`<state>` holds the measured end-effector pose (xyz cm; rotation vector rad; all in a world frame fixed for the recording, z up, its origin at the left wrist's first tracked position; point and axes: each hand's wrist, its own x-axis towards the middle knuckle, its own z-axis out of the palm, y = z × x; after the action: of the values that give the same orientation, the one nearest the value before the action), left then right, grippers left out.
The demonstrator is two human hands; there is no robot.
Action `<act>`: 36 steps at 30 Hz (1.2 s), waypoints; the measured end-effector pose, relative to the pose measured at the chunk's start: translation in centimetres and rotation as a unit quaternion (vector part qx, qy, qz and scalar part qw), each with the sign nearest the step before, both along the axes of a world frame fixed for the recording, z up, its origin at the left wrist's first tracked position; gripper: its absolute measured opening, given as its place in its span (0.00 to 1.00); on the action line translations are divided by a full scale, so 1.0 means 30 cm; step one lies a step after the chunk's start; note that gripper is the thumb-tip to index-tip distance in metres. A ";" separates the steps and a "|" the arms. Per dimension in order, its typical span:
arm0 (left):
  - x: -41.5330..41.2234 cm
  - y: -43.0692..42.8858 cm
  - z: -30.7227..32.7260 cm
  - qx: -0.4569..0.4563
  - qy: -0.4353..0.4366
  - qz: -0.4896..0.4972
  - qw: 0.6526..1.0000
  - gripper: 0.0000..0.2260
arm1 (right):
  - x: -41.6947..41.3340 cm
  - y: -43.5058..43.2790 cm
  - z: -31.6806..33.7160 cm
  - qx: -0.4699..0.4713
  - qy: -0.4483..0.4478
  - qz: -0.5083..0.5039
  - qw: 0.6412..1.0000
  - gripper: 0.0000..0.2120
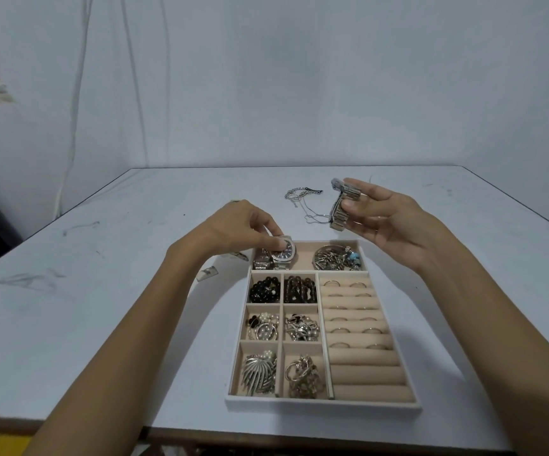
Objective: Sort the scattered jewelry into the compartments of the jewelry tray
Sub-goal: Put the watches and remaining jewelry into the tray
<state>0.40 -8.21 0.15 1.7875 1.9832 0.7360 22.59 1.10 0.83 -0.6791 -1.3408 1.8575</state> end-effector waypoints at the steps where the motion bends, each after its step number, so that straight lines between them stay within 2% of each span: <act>1: -0.002 0.001 -0.002 0.007 0.010 0.003 1.000 0.09 | -0.001 -0.002 0.001 -0.001 -0.001 0.000 1.000 0.26; 6: -0.019 0.013 -0.012 0.046 0.059 0.006 0.997 0.06 | -0.005 -0.008 0.000 -0.001 -0.005 0.001 1.000 0.25; 10: -0.002 0.020 -0.020 0.082 0.038 -0.027 0.996 0.05 | -0.009 -0.016 0.003 -0.001 -0.009 0.002 1.000 0.23; 14: 0.002 0.028 -0.031 0.071 0.056 -0.047 0.995 0.04 | -0.012 -0.019 0.001 0.001 -0.015 0.007 1.000 0.29; 23: -0.014 0.029 -0.033 0.081 0.067 -0.066 0.992 0.07 | -0.020 -0.020 -0.007 0.003 -0.021 0.012 1.000 0.22; 30: -0.015 0.025 -0.024 0.104 0.121 -0.059 0.986 0.05 | -0.019 -0.024 -0.004 0.003 -0.023 0.013 1.000 0.26; 33: 0.006 0.022 -0.020 0.119 0.119 -0.054 0.984 0.08 | -0.019 -0.024 -0.001 0.011 -0.025 0.012 1.000 0.27; 36: 0.024 0.028 -0.028 0.110 0.158 -0.056 0.980 0.13 | -0.021 -0.024 -0.005 0.026 -0.035 0.014 0.999 0.28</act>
<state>1.11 -7.38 -0.70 2.2483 2.0364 0.6923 21.95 0.38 0.69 -0.7079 -1.4454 1.8285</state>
